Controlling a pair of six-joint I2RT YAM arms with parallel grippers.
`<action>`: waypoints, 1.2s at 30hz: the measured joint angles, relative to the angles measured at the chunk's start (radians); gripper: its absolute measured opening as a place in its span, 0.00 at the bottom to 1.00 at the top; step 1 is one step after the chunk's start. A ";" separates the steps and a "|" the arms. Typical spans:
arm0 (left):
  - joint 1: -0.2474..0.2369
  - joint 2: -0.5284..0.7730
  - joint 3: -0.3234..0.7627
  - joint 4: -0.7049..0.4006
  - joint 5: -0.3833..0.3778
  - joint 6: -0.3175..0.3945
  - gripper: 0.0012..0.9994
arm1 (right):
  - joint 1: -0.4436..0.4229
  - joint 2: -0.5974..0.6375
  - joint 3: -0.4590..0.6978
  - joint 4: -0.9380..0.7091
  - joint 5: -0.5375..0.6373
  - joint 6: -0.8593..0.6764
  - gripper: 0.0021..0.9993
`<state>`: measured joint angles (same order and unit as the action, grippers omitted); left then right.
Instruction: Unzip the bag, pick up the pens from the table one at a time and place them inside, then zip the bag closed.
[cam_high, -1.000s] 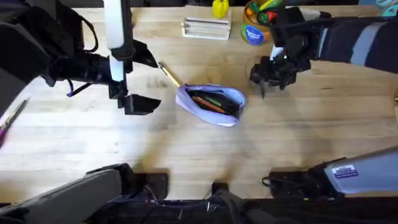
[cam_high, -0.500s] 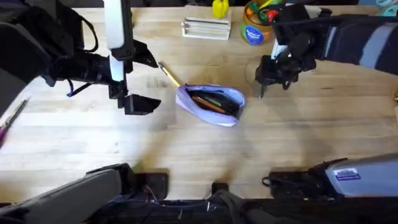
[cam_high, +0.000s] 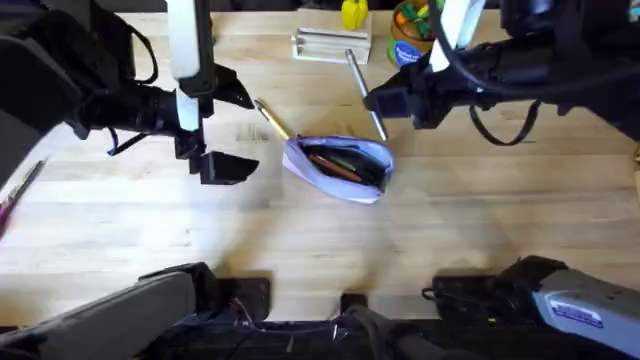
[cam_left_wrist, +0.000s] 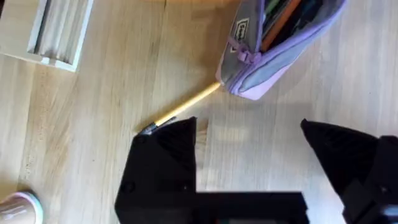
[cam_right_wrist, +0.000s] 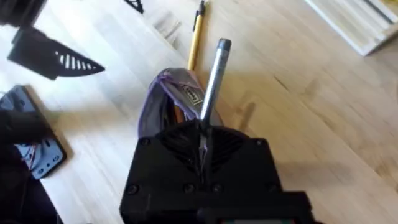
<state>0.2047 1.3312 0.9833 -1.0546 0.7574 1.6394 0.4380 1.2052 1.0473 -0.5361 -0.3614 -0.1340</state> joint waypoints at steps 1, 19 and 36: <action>0.000 0.000 0.000 0.000 0.000 0.000 0.99 | 0.018 0.013 0.000 -0.001 -0.007 -0.015 0.03; 0.000 0.000 0.000 0.000 0.000 0.000 0.99 | 0.168 0.261 0.000 -0.145 0.025 -0.374 0.03; 0.000 0.000 0.000 0.000 0.000 0.000 0.99 | 0.169 0.386 0.001 -0.050 0.024 -0.488 0.04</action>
<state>0.2047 1.3312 0.9833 -1.0546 0.7574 1.6394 0.6067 1.5911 1.0481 -0.5866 -0.3370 -0.6216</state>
